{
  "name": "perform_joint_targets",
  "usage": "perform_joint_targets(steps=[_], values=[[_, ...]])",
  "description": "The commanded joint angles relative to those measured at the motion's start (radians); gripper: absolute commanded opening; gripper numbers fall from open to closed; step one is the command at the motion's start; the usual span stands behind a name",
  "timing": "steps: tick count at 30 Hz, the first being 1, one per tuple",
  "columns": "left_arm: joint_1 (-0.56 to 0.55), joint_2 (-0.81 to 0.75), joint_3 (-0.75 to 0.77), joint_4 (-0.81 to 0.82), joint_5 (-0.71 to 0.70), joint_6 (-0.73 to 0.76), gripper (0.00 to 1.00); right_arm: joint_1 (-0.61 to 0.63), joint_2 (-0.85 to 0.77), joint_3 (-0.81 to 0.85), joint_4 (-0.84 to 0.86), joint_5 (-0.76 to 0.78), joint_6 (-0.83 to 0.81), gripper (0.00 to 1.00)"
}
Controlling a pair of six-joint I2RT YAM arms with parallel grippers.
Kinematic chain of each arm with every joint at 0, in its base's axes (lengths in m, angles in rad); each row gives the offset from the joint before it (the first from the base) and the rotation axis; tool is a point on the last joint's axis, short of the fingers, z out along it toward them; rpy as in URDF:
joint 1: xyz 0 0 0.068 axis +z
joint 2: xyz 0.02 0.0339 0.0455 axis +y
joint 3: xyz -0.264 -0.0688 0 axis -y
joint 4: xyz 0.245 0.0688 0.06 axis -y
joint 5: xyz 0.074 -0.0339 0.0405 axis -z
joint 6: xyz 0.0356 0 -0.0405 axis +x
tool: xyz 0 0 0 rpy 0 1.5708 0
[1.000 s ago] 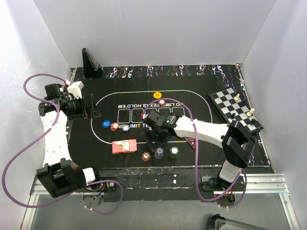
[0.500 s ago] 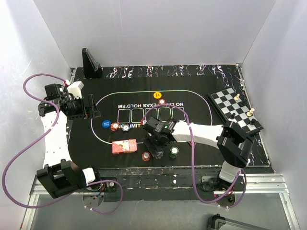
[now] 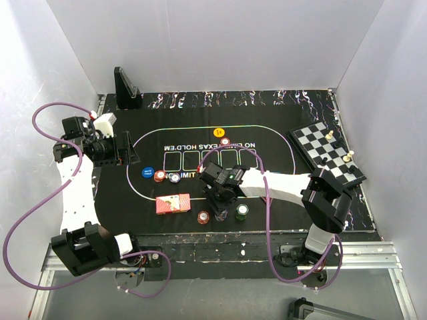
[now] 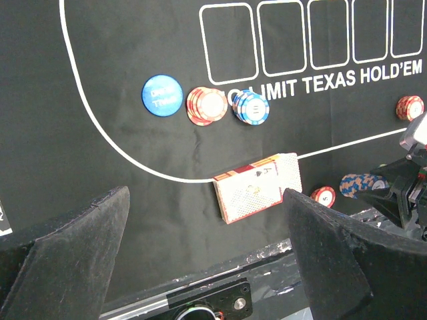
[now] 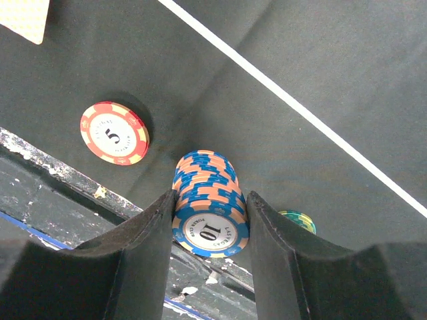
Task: Distribute texas hold em gaming equipment
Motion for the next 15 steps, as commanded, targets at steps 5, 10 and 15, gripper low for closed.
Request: perform_joint_targets(steps=[5,10,15], values=[[0.008,-0.034,0.031,-0.010,-0.011,0.016,1.00,0.005,-0.009,-0.016,0.007,0.019,0.006,0.24],[0.007,-0.034,0.034,-0.011,-0.016,0.020,1.00,-0.049,-0.083,0.041,-0.019,0.001,0.006,0.01],[0.007,-0.035,0.038,-0.014,-0.020,0.025,1.00,-0.187,-0.113,0.133,-0.054,-0.061,-0.011,0.01]])
